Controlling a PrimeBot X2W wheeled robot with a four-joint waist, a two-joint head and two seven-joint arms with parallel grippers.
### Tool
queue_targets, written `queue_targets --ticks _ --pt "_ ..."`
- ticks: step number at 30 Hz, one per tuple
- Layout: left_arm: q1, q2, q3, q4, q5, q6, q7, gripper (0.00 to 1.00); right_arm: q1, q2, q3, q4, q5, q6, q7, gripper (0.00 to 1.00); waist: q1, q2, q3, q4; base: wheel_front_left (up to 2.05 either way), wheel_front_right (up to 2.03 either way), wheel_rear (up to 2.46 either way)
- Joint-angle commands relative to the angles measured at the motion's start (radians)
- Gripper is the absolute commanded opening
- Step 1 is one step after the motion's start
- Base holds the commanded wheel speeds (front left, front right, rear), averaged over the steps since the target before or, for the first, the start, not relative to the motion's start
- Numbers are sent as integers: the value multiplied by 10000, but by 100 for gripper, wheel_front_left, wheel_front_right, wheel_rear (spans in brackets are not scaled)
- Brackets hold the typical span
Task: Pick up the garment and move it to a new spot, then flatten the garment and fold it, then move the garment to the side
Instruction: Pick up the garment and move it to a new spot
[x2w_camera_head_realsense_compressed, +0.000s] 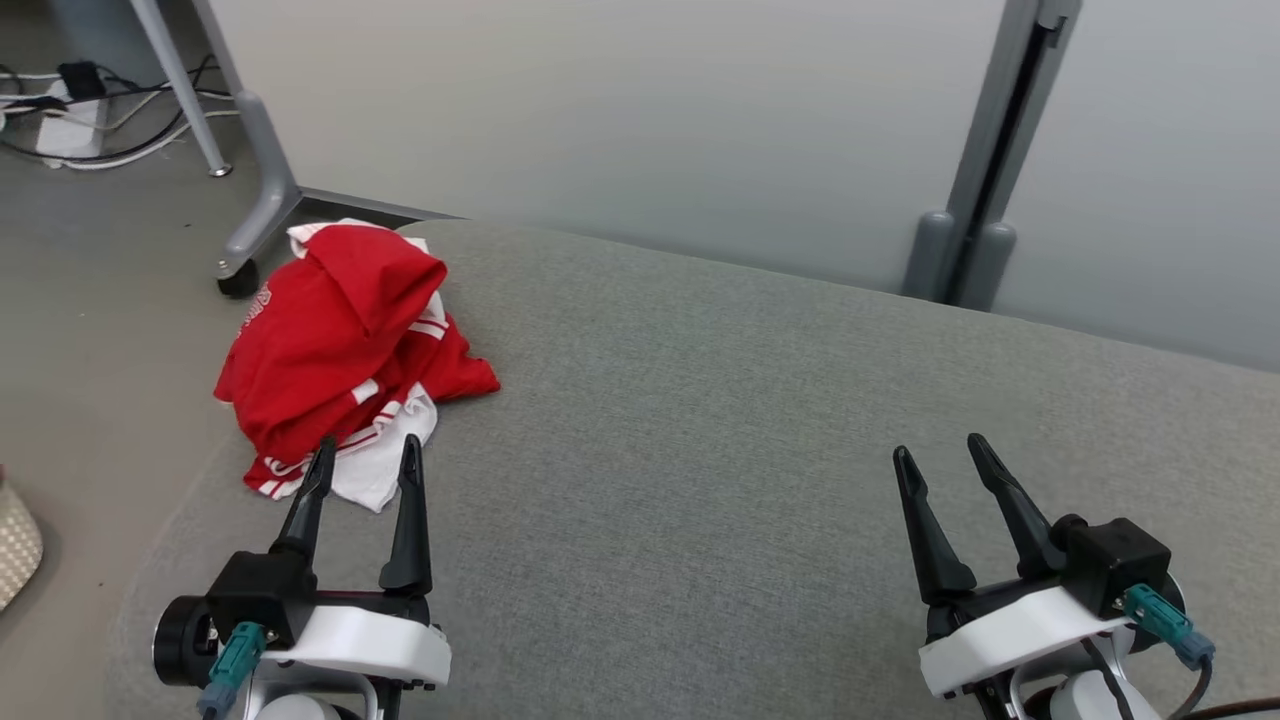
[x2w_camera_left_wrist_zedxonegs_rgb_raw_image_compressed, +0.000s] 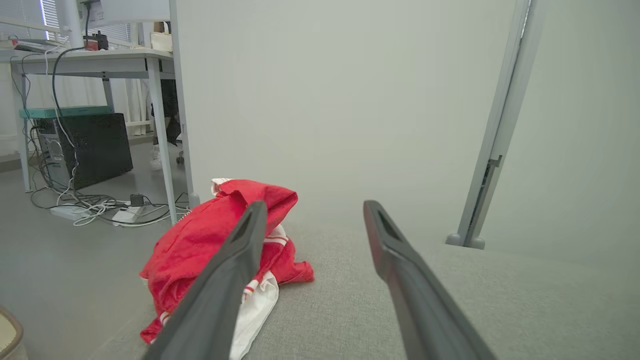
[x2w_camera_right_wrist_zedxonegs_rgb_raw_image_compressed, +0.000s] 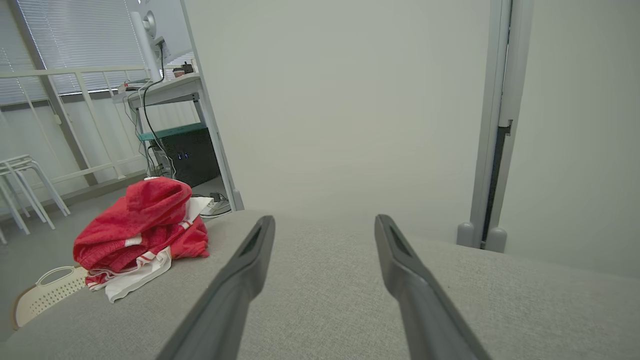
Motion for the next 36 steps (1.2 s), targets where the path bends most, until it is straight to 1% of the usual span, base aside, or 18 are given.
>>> queue_targets --ticks 1,9,15,16,17,18,20,21,24,26,27,31,32,34,36 --pt "33 42 69 5 -93 12 -2 100 63 -35 17 -8 72 18 -46 100 0 0 -65 495 0 0 0" --pt "130 43 256 84 -72 -54 -3 100 91 16 177 55 130 18 -46 100 0 0 -149 1222 0 0 0" --pt "167 42 395 245 -320 -77 -3 100 86 68 245 54 105 18 -46 100 0 0 -144 1322 0 0 0" --pt "138 42 412 310 -433 -117 -3 100 70 69 263 43 111 18 -46 100 0 0 -137 1305 0 0 0" --pt "97 39 370 405 -764 -274 136 100 46 69 294 27 127 18 -46 100 0 0 -124 1274 0 0 0" --pt "13 39 363 506 -1047 -384 380 100 21 61 315 9 144 18 -46 100 0 0 -107 1241 0 0 0" --pt "-348 251 428 553 -1215 -534 905 100 -13 11 343 -18 176 18 -46 100 0 0 -42 1145 0 0 0" --pt "-512 281 478 534 -1404 -579 1200 100 -42 -23 350 -26 190 18 -46 100 0 0 0 1087 0 0 0" --pt "-1042 654 686 500 -1692 -667 2166 100 -132 -93 368 -53 199 18 -46 100 0 0 139 880 0 0 0" --pt "-1532 958 794 492 -1883 -698 2979 100 -182 -141 371 -59 224 18 -44 100 0 0 240 716 0 0 0" --pt "-1784 1002 879 506 -2149 -737 3439 100 -221 -160 381 -60 236 18 -44 100 0 0 297 629 0 0 0" --pt "-2848 1577 1172 830 -2899 -868 5351 100 -416 -228 407 -92 238 18 -35 100 0 0 574 193 0 0 0" --pt "-2848 1577 1172 830 -2899 -868 5351 100 -416 -228 407 -92 238 18 -35 100 0 0 574 193 0 0 0" --pt "-3423 1920 1273 1121 -3120 -855 6201 100 -541 -270 454 -127 241 18 -34 100 0 0 789 -74 0 0 0" --pt "-3976 2137 1333 1539 -3351 -854 6959 100 -662 -331 459 -178 255 18 -34 100 0 0 1012 -311 0 0 0"
